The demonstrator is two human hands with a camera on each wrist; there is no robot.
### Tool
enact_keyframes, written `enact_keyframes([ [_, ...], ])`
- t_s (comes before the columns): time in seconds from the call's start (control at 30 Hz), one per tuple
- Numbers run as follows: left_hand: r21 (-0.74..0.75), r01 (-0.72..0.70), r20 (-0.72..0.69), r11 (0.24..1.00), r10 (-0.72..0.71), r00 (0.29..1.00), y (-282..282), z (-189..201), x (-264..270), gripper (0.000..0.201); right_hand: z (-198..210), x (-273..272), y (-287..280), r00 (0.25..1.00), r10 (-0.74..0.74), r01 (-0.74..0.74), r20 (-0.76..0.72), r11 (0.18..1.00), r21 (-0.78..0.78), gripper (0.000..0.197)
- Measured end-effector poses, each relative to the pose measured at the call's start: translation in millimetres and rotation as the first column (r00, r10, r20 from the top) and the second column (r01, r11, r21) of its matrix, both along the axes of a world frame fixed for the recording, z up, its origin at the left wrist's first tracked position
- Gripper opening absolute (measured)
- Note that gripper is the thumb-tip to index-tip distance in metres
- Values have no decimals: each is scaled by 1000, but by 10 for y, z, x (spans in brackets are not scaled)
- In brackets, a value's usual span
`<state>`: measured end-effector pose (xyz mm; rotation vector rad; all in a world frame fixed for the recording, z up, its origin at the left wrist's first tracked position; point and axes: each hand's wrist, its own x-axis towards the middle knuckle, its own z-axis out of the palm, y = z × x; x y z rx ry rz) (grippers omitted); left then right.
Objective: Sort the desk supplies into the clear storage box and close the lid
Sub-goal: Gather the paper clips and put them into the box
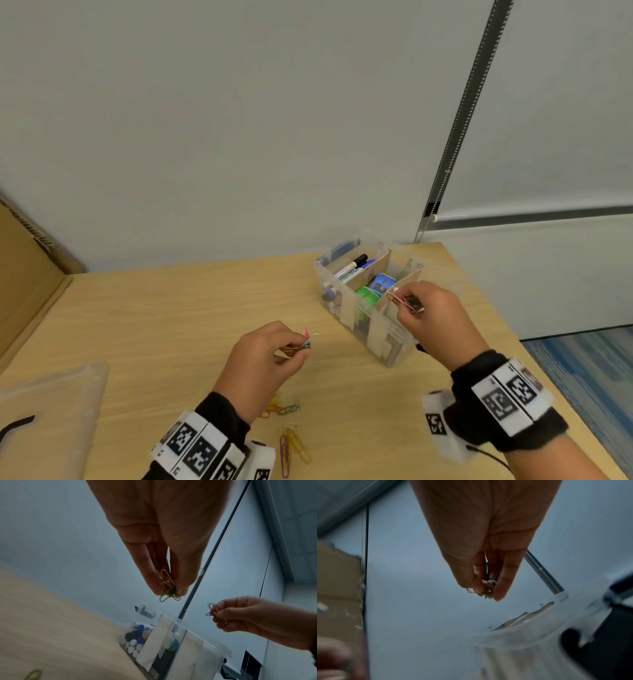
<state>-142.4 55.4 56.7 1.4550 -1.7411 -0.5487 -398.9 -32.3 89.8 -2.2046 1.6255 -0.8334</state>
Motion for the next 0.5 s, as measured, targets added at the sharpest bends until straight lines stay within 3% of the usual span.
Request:
enact_keyframes([
  [0.07,3,4,7,1000,-4,1000,-4,7,-42,13,-12,11,-185,978,19,6,-208,993,116,16],
  [0.13,5,6,13,1000,-6,1000,-11,12,-78,13,-27,110,-344,898,144,-17,-417,956,294,35],
  [0.2,15,10,16,1000,-11,1000,-13,22,-108,13,-54,195,-473,801,300,-32,-518,886,463,36],
  [0.27,16,17,30,1000,-17,999,-10,36,-133,13,-67,208,-566,748,358,-33,-559,861,508,34],
  [0.3,13,18,30,1000,-19,999,-6,44,-145,13,-56,181,-576,754,342,-33,-560,872,489,39],
  [0.37,0,16,18,1000,-16,1000,-7,77,-188,13,-22,46,-534,872,210,-27,-442,923,385,37],
  [0.43,-7,30,14,1000,-30,999,-44,130,-268,14,-90,-167,-464,969,-8,41,-246,991,128,29],
  [0.5,-38,54,20,998,-54,998,-134,215,-411,13,-246,-371,-384,968,-194,173,-163,976,-130,26],
])
